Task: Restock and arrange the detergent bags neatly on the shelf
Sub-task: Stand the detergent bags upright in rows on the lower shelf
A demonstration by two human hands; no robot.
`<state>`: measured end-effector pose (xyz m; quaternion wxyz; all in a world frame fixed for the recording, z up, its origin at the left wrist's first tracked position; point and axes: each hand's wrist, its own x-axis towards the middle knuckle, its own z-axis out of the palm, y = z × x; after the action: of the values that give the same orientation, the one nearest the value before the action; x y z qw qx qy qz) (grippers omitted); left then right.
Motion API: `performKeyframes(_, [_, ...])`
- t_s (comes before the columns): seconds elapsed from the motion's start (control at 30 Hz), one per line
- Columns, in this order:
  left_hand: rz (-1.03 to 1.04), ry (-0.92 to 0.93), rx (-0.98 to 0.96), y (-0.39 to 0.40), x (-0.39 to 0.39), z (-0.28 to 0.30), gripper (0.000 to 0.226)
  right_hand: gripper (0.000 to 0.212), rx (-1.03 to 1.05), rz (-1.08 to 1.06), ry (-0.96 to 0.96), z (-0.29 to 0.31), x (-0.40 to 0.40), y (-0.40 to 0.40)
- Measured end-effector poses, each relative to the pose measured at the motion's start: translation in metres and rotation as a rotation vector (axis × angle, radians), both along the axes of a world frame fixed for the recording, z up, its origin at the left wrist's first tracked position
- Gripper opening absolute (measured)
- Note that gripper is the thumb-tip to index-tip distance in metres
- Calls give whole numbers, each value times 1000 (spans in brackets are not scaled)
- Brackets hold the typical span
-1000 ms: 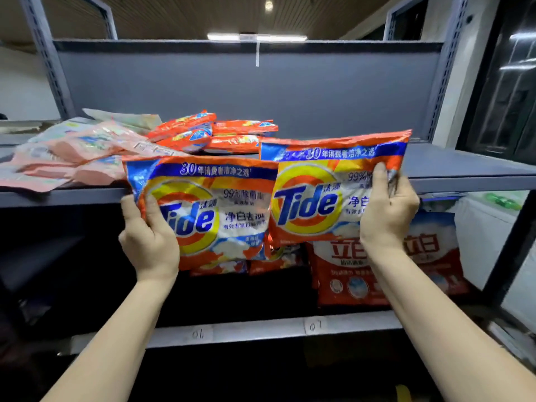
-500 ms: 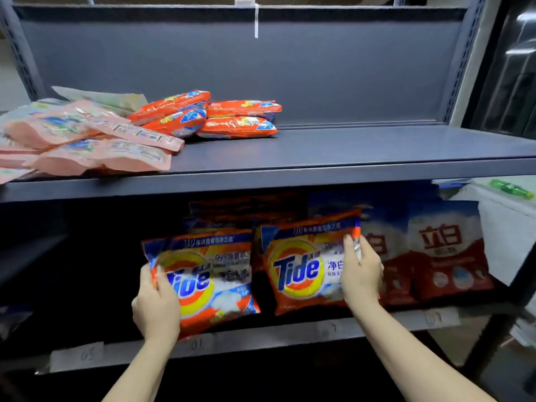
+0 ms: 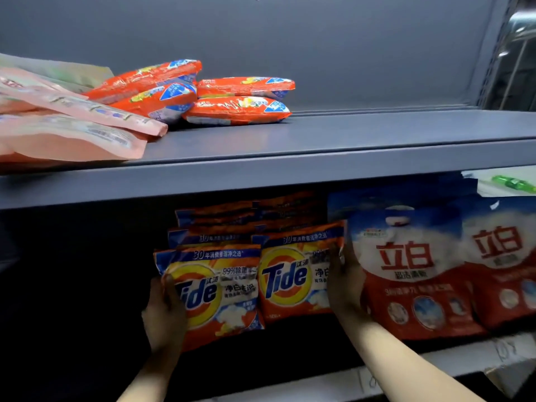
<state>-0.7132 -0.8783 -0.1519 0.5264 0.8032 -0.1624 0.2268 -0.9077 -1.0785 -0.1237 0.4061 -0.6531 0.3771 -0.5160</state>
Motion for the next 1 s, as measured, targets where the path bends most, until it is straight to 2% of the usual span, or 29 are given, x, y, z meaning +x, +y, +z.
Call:
performKeyframes(0.1, [29,20,3,-17,8,-1,64,42,-36,-18,59,3,14,-12])
performKeyframes(0.3, [124,44,133,-39,23,-16,55,19,-31,52,198,-15,29,-35])
performKeyframes(0.37, [154,60,196,-39,24,-16,56,25,-69,58,247,-13,31,-35])
performKeyframes(0.43, [173,62,259,-36,20,-16,59,55,-134,77,355,-8,32,-35])
performKeyframes(0.5, [104,-20,361,-35,9,-13,65,75,-323,-21,567,-5,31,-29])
performKeyframes(0.53, [50,-108,427,-36,1,-11,66,74,-453,-80,640,-3,29,-23])
performKeyframes(0.63, [-217,-434,638,-40,-21,-9,63,44,-755,-179,693,-10,16,-7])
performKeyframes(0.73, [-440,-633,846,-47,-33,-20,62,42,-760,-55,795,-31,0,7])
performKeyframes(0.83, [-393,-579,999,-55,-31,-30,62,60,-627,140,925,-52,-6,7])
performKeyframes(1.0, [-332,-356,1041,-70,-38,-23,61,64,-594,339,865,-59,2,-19])
